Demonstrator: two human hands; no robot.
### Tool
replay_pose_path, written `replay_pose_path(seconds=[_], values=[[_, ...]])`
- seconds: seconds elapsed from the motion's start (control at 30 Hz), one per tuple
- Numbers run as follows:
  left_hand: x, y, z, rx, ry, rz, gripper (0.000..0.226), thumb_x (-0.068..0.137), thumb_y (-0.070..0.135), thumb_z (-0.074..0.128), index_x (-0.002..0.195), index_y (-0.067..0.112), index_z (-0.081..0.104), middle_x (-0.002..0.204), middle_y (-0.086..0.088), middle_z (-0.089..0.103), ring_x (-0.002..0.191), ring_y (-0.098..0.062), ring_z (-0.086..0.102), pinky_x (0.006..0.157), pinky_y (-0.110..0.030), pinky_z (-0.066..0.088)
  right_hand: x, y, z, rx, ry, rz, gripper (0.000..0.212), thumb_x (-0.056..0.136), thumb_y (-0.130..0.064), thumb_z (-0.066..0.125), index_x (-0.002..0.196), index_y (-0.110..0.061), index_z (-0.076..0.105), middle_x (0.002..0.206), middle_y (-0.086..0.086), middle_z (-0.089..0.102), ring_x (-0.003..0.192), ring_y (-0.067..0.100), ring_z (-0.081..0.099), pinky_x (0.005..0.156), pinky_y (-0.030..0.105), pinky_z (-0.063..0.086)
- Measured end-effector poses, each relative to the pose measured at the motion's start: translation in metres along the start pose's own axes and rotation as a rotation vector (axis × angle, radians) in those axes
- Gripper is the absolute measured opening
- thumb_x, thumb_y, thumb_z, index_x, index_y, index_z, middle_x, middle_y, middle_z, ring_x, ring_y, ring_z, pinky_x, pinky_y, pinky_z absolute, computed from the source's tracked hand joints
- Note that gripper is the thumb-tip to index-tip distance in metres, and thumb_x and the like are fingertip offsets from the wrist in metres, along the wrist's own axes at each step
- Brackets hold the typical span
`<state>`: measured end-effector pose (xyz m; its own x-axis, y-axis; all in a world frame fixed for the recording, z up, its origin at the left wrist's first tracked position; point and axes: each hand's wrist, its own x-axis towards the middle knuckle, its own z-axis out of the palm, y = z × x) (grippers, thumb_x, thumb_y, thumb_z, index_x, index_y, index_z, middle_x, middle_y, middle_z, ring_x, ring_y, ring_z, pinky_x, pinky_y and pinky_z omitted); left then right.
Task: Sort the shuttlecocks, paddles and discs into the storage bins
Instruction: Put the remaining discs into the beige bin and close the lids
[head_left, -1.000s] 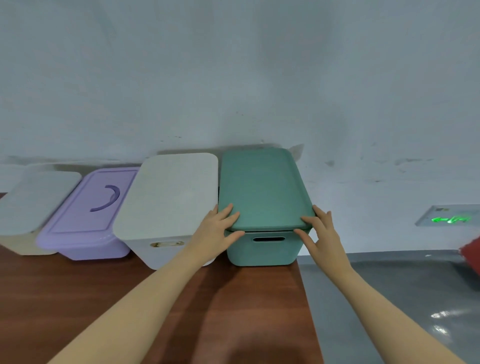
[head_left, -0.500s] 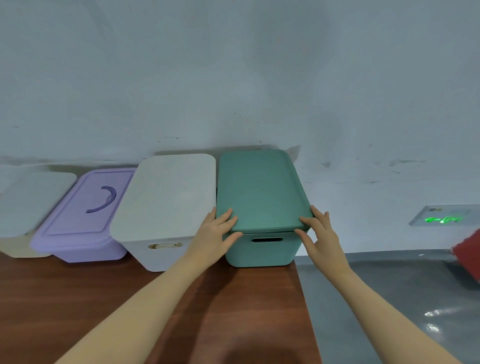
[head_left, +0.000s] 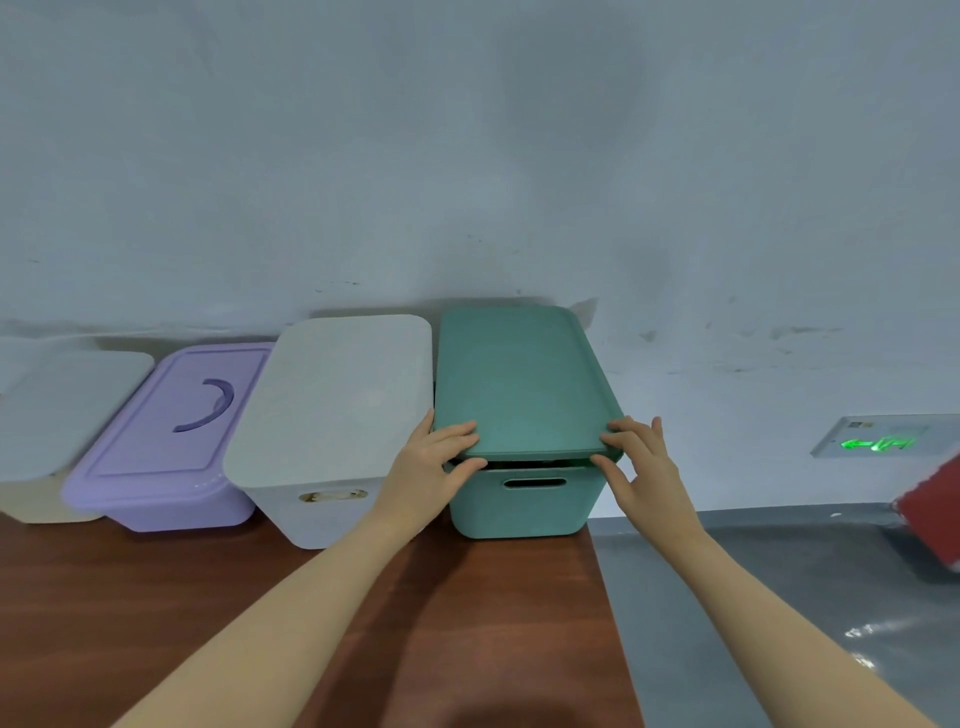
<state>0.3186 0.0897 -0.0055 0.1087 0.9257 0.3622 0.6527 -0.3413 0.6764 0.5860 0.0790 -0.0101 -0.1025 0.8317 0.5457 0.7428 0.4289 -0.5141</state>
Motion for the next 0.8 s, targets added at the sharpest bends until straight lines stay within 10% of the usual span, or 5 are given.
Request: replay_pose_path(seconds=[0.2, 0.8], values=[[-0.011, -0.003, 0.011, 0.086, -0.032, 0.011, 0.037, 0.082, 0.023, 0.070, 0.116, 0.007, 0.065, 0.127, -0.002, 0.060, 0.138, -0.029, 0.027, 0.112, -0.026, 0.016, -0.015, 0.009, 0.007, -0.003, -0.056, 0.071, 0.012, 0.085, -0.006, 0.065, 0.095, -0.002, 0.060, 0.112, 0.011, 0.057, 0.121, 0.031, 0.048, 0.115, 0.042, 0.009], [-0.007, -0.001, 0.013, 0.146, -0.006, 0.077, 0.032, 0.076, 0.023, 0.076, 0.104, 0.009, 0.072, 0.113, -0.003, 0.068, 0.129, -0.036, 0.042, 0.107, -0.037, 0.030, -0.012, 0.005, -0.001, 0.009, -0.089, 0.128, 0.013, 0.088, -0.010, 0.062, 0.096, 0.000, 0.061, 0.131, 0.016, 0.053, 0.126, 0.009, 0.032, 0.115, 0.034, 0.008]])
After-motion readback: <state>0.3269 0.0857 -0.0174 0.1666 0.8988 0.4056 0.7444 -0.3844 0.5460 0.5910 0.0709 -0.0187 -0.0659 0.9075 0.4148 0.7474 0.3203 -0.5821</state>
